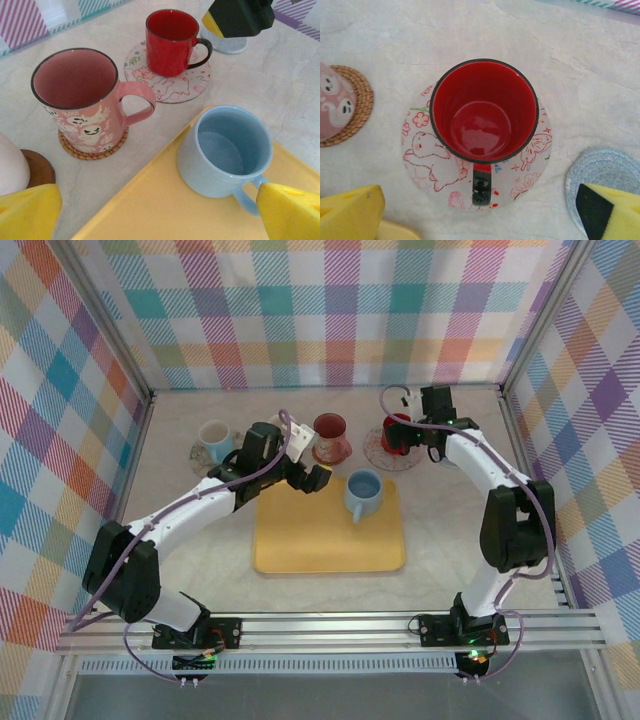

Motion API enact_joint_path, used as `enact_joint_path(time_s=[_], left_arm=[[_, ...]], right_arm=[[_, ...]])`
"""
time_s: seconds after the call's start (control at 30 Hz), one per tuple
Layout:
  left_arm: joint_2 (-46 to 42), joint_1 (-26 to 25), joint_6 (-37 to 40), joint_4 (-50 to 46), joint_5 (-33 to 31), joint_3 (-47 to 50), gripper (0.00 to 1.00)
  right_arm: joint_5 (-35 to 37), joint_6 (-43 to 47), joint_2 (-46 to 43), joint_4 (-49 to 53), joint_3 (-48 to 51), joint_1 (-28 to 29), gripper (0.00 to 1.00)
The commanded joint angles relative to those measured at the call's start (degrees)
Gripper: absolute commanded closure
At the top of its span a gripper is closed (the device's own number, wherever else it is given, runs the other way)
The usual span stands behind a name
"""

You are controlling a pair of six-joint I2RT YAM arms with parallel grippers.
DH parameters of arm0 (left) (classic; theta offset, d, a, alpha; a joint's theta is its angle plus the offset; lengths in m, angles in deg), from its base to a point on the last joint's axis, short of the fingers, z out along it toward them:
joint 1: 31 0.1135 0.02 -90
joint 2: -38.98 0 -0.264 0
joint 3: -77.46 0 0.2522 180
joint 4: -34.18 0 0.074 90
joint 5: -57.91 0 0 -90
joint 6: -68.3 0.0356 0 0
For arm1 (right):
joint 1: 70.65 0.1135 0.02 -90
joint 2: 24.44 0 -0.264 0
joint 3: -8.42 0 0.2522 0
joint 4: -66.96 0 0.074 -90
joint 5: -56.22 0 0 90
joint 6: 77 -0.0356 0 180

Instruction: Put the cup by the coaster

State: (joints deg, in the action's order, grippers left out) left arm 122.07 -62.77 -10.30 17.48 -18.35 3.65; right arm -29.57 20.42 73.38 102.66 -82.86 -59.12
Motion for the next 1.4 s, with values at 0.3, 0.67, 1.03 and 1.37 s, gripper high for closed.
enact_joint_path(time_s=[0.3, 0.67, 1.03, 1.37], left_arm=[[-8.69, -0.44, 0.65, -2.44, -2.32, -1.48, 0.00], [-17.06, -0.40, 0.31, -4.76, -4.66, 3.57, 0.00], [-24.19, 0.02, -0.80, -9.35, -6.05, 8.90, 0.00], [-27.99, 0.39, -3.20, -10.84, -6.21, 14.09, 0.00]], right_arm=[[-5.92, -6.80, -11.34, 10.61, -1.45, 2.77, 0.01], [-6.83, -14.57, -16.39, 20.34, -1.91, 7.71, 0.01], [-4.21, -23.06, -19.60, 24.67, 5.17, 15.85, 0.01], [-4.20, -26.30, -18.04, 27.46, 8.63, 20.23, 0.01]])
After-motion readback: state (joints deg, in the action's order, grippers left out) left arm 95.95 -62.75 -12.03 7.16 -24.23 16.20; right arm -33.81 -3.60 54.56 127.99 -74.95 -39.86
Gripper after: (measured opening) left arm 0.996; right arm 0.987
